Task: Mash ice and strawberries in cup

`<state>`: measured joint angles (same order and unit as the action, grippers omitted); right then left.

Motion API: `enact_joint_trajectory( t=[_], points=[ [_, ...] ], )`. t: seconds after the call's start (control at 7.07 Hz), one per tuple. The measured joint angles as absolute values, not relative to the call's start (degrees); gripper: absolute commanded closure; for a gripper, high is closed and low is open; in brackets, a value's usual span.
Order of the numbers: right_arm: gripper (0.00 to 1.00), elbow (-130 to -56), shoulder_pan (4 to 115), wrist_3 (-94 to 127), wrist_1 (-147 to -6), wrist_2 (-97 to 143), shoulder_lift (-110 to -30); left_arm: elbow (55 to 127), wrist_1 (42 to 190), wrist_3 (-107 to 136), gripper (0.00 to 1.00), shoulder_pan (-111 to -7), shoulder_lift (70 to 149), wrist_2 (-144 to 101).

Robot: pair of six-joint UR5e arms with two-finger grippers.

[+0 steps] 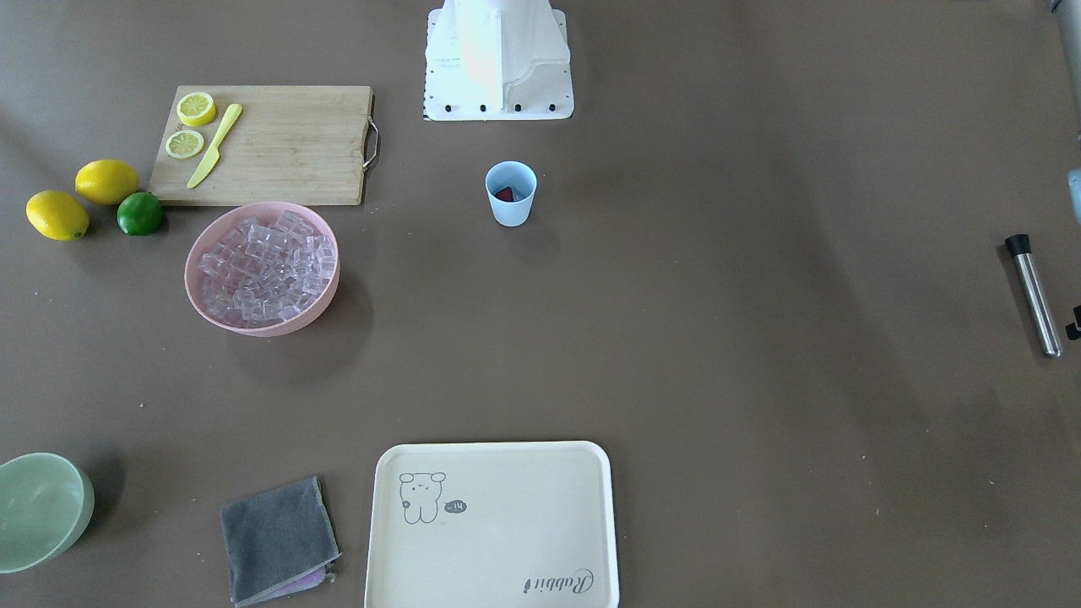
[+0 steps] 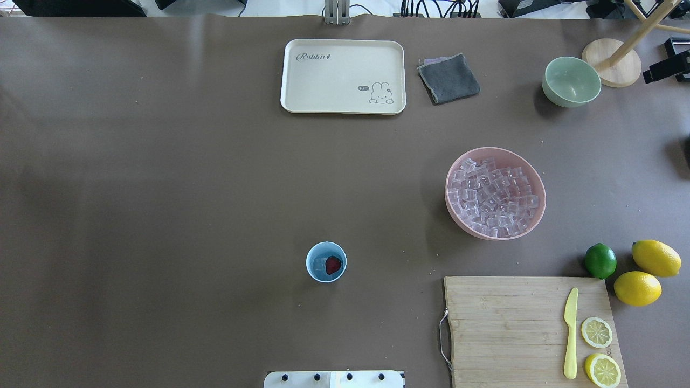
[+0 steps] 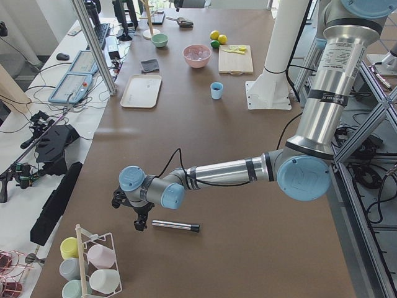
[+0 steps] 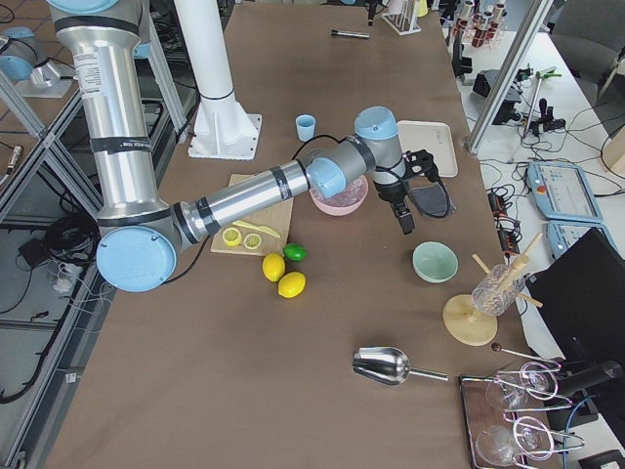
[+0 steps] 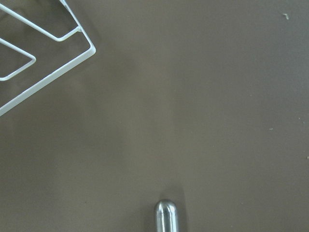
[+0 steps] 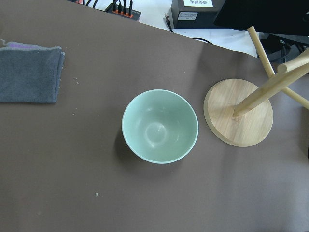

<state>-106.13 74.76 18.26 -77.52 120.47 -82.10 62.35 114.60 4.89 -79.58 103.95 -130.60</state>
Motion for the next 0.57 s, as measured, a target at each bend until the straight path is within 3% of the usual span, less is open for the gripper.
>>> enact_joint_trajectory(
  t=[0.57],
  points=[
    [0.0,-105.12,74.7,18.26,-75.92,119.25,-82.43,61.42,115.03,4.89,0.03,-78.04,103.68,-129.54]
  ],
)
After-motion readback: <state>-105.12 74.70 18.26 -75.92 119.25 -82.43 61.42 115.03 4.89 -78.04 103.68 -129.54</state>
